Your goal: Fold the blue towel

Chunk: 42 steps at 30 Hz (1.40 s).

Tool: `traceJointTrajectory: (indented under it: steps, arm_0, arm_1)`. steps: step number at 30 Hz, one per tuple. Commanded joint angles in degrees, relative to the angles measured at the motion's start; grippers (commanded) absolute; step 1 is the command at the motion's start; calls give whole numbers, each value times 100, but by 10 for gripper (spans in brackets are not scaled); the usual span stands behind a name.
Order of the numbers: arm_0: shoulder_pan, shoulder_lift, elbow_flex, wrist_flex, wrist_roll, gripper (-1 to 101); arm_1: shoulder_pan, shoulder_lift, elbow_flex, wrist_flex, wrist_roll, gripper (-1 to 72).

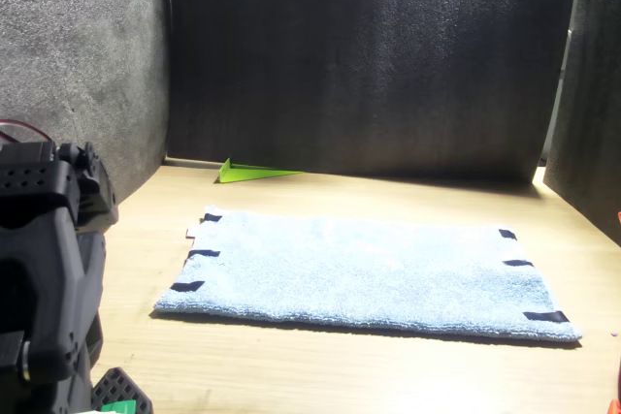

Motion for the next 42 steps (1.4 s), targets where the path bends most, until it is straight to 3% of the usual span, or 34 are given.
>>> traceJointTrajectory:
  steps: [1,5,8,15,33,39,42]
  arm_0:
    - [-18,35,-35,79,158,-3]
    - [-132,35,-44,114,308,-3]
    - [-193,35,-53,132,369,-3]
    - [-255,35,-53,132,404,-3]
    - [-598,44,-62,44,1213,-2]
    - [-589,35,-62,44,1204,111]
    - [-580,35,-62,44,1213,70]
  arm_1:
    - [9,0,-70,-18,149,9]
    - [-88,9,-105,-53,519,96]
    - [-18,9,-132,-18,721,-1]
    - [-229,0,-141,-70,1020,-1]
    - [-308,0,-149,-88,1107,-1]
    - [-369,0,-149,-105,1178,14]
    - [-378,0,-149,-105,1178,39]
